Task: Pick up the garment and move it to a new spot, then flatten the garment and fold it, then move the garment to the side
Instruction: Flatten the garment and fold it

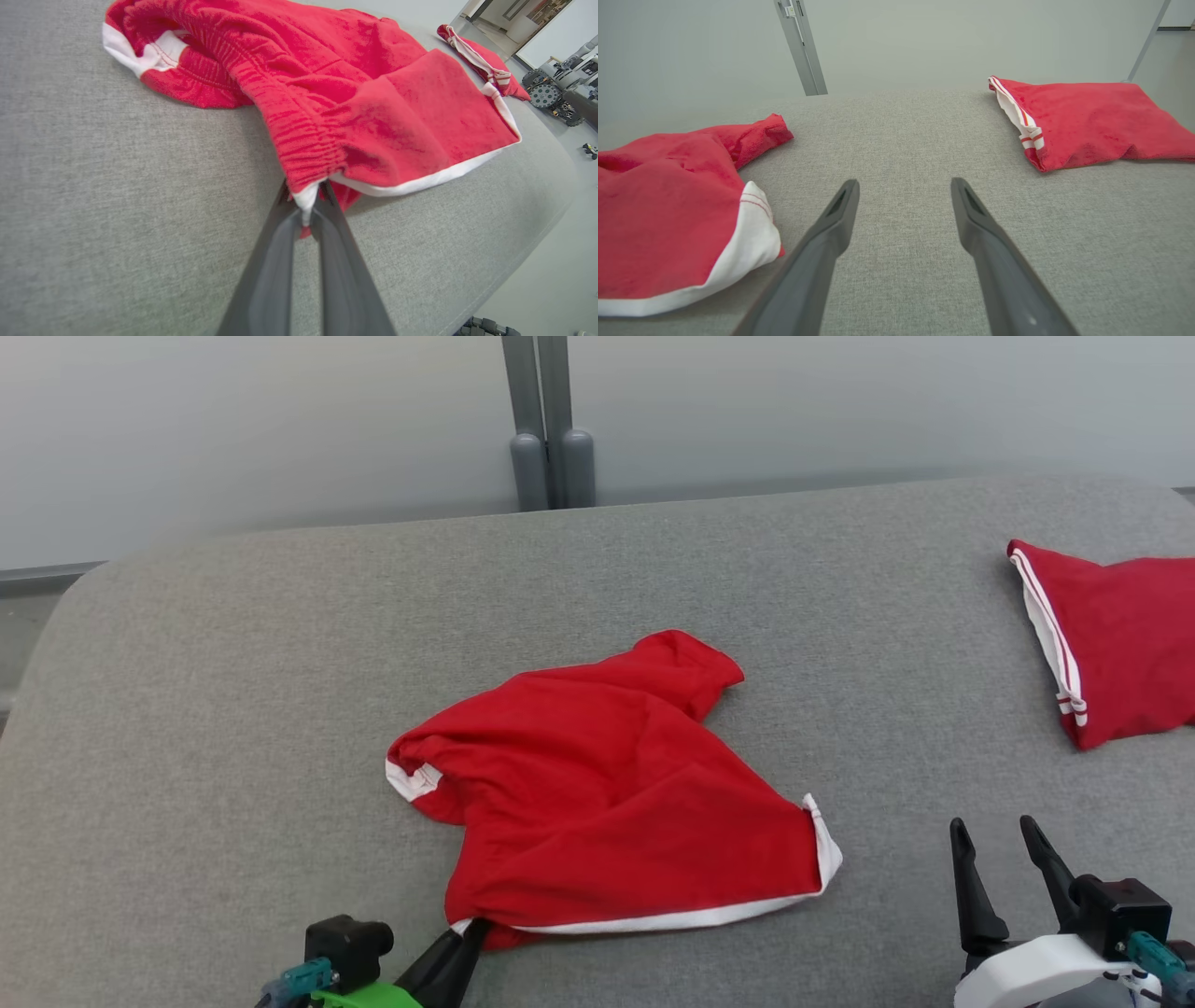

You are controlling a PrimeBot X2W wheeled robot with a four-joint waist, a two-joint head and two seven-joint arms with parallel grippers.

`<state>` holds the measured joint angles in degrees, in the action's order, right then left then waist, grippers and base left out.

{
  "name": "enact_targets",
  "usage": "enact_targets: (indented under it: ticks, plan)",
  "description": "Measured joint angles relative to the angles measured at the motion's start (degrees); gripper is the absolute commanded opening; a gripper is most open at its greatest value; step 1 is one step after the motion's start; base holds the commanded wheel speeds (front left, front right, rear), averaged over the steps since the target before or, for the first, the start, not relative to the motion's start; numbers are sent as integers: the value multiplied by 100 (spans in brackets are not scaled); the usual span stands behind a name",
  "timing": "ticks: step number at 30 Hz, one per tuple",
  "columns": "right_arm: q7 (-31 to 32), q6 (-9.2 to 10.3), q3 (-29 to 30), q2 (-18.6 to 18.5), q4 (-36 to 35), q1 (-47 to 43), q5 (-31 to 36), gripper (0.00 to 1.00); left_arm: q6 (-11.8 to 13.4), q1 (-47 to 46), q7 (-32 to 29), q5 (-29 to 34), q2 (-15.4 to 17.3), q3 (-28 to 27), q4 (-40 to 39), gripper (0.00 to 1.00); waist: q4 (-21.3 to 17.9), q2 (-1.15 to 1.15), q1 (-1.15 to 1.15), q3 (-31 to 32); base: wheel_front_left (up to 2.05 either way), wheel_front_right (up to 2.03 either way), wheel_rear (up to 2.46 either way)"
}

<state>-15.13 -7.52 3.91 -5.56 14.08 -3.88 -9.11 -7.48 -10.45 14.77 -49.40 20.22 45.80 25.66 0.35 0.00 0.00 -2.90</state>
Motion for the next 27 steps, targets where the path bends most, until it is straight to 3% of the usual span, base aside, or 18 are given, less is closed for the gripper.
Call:
enact_targets:
  ticks: [6,7,8,9,15,22,27]
  plan:
    - [0,0,-60,-13,30,2,3,100,215,288,3,-30,26,-160,-16,0,248,0,0,58,0,0,0]
    - [0,0,-59,-15,33,2,3,100,237,328,11,-43,2,-214,-33,6,267,0,0,66,0,0,0]
    - [0,0,-57,-16,34,2,3,100,247,360,16,-45,-16,-263,-58,44,280,0,0,69,0,0,0]
    - [0,0,-51,-18,37,1,3,100,278,391,19,-25,-38,-319,-105,100,294,0,0,71,0,0,0]
    - [0,0,-64,-18,78,-56,3,100,489,664,20,166,-142,-714,-471,100,325,0,0,108,0,0,0]
    - [0,0,-54,-30,-75,-41,54,100,1032,1343,27,1128,-263,-1916,-1622,100,292,0,0,158,0,0,0]
    - [0,0,-10,-56,-201,-82,82,100,1072,2011,37,1913,-657,-2824,-2332,100,315,0,0,281,0,0,0]
